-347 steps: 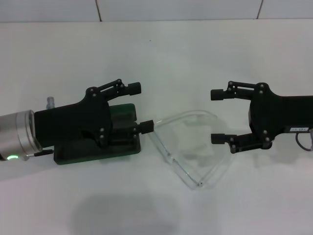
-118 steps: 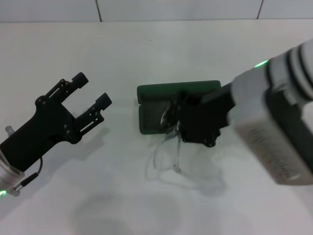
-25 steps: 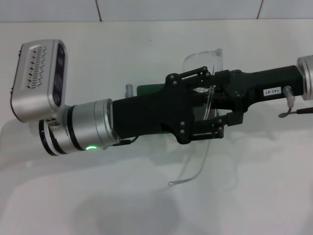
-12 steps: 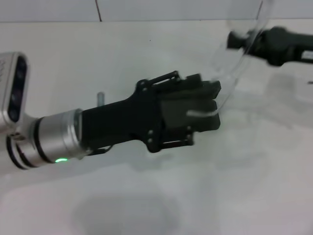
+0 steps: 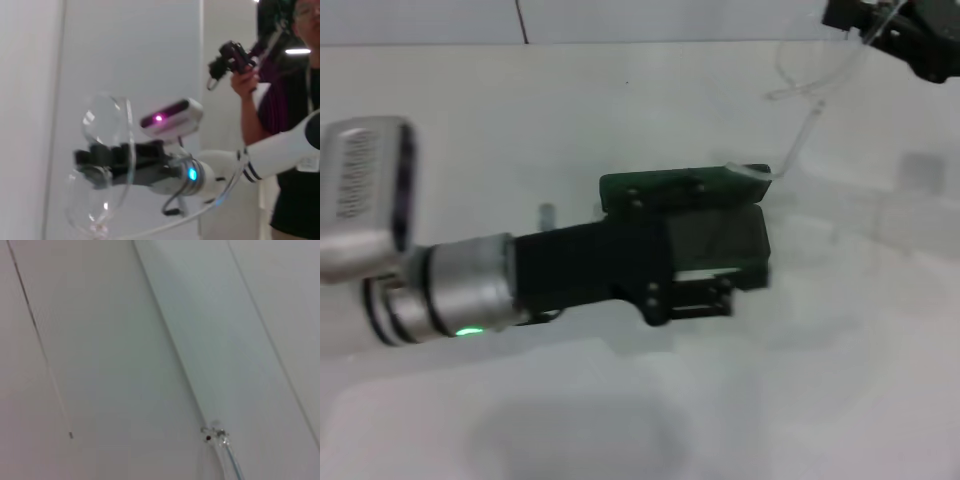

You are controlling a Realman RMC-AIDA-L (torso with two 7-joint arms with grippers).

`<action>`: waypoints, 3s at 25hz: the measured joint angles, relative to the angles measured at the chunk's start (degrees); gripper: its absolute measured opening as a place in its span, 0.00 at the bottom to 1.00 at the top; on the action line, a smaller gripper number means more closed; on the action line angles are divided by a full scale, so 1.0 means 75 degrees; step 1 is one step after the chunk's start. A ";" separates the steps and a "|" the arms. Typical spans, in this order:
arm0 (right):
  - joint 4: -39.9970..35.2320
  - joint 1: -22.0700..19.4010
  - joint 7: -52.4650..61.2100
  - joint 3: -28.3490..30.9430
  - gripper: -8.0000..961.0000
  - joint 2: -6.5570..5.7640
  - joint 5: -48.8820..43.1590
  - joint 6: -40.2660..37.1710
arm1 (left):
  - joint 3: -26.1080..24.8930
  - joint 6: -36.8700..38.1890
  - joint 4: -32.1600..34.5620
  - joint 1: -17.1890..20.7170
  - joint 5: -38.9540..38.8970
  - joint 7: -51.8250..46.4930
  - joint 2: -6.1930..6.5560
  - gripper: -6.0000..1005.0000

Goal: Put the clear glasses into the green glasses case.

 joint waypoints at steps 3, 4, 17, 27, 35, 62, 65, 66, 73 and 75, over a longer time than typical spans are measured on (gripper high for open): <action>0.0049 0.0179 -0.0003 -0.0291 0.13 0.0108 -0.0056 0.0052 | 0.0001 -0.0610 0.0592 -0.0324 0.0381 0.0025 -0.0011 0.77; 0.0059 0.0231 -0.0003 -0.0491 0.13 0.0119 -0.0061 0.0106 | 0.0000 -0.0703 0.0694 -0.0380 0.0445 0.0033 -0.0013 0.77; -0.0298 0.0362 0.0025 -0.1934 0.13 0.0152 -0.1582 0.1047 | -0.0077 -0.0561 0.0971 -0.0239 0.0508 0.0066 0.0009 0.77; -0.0316 0.0525 0.0061 -0.2037 0.14 0.0154 -0.2520 0.0687 | -0.0086 -0.0485 0.0971 -0.0209 0.0500 0.0061 0.0016 0.77; -0.0380 0.0559 0.0067 -0.2050 0.15 0.0117 -0.2551 0.0353 | -0.0087 -0.0433 0.0891 -0.0360 0.0483 0.0065 0.0024 0.77; -0.5874 0.0078 0.2898 -0.6372 0.18 0.0383 -0.5922 0.3155 | -0.0132 -0.0151 -0.1087 0.1522 -0.4019 -0.0684 0.0186 0.77; -0.6056 0.0134 0.3433 -0.7520 0.19 0.0408 -0.6860 0.3810 | -0.0131 -0.0273 -0.1095 0.1593 -0.4187 -0.0752 0.0209 0.77; -0.6058 0.0155 0.3667 -0.7905 0.19 0.0412 -0.7212 0.4072 | -0.0126 -0.0280 -0.1096 0.1617 -0.4191 -0.0753 0.0209 0.77; -0.6053 0.0142 0.5026 -0.9755 0.20 0.0420 -0.8920 0.5222 | -0.0069 -0.0288 -0.1105 0.1732 -0.4199 -0.0730 0.0183 0.77; -0.6066 0.0125 0.5198 -1.0009 0.20 0.0420 -0.9112 0.5357 | -0.0053 -0.0290 -0.1107 0.1742 -0.4183 -0.0730 0.0183 0.77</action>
